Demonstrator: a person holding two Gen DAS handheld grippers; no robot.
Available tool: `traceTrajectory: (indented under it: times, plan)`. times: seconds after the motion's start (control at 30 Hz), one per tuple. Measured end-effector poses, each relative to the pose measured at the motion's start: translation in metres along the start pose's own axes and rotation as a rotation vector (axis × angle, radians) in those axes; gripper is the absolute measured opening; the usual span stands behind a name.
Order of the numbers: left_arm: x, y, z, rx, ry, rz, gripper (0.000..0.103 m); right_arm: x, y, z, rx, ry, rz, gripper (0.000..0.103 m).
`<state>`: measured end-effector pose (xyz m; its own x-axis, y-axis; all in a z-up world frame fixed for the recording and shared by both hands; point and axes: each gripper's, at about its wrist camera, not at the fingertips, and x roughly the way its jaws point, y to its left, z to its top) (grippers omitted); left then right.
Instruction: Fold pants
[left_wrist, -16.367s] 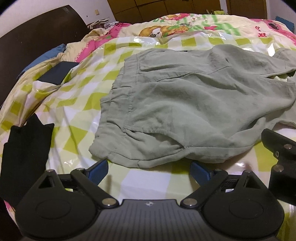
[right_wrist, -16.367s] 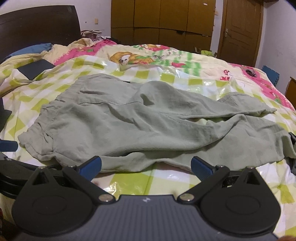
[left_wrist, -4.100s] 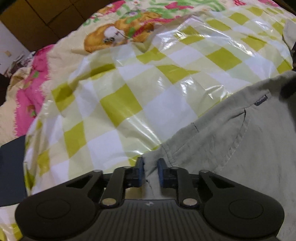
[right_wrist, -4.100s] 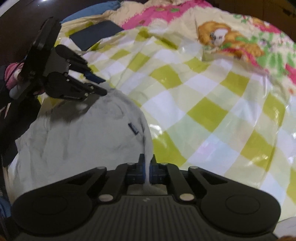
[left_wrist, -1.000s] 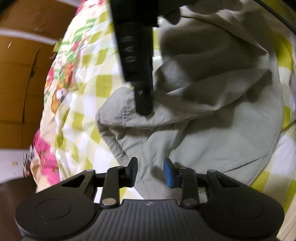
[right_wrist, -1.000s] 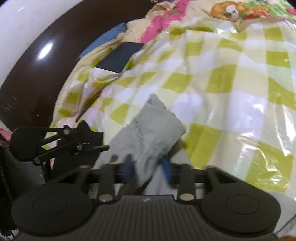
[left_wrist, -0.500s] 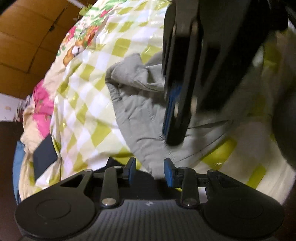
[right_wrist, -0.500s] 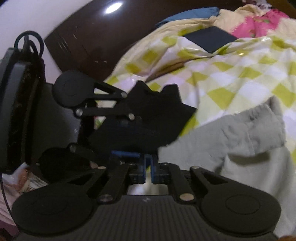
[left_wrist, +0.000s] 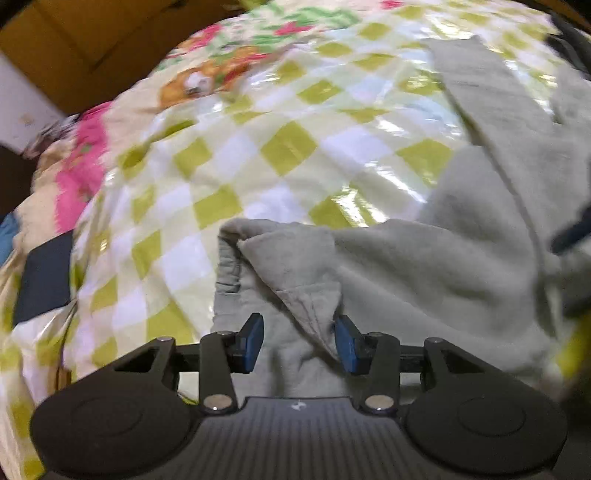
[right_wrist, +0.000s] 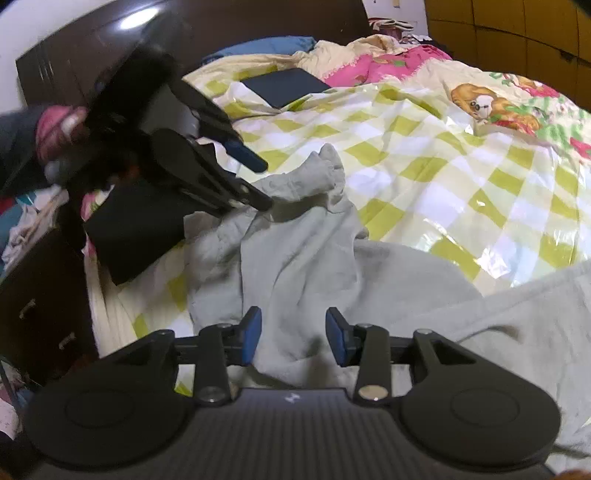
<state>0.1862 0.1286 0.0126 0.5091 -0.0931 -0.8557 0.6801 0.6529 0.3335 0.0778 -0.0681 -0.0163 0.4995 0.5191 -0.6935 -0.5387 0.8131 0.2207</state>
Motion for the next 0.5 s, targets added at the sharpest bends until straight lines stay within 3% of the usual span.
traceTrajectory:
  times: [0.07, 0.27, 0.37, 0.5]
  plan:
    - [0.002, -0.006, -0.001, -0.059, 0.017, -0.006, 0.058, -0.003, -0.009, -0.004, 0.023, -0.003, -0.015, 0.039]
    - [-0.013, -0.008, -0.004, -0.188, -0.032, 0.012, 0.058, -0.013, -0.032, -0.020, 0.174, -0.024, 0.007, 0.041]
    - [-0.012, -0.012, 0.003, -0.234, -0.068, 0.017, 0.058, -0.014, -0.033, -0.029, 0.195, -0.020, -0.022, 0.041]
    - [0.012, -0.018, 0.013, -0.217, -0.043, 0.148, 0.059, -0.023, -0.038, -0.038, 0.241, -0.037, -0.023, 0.042]
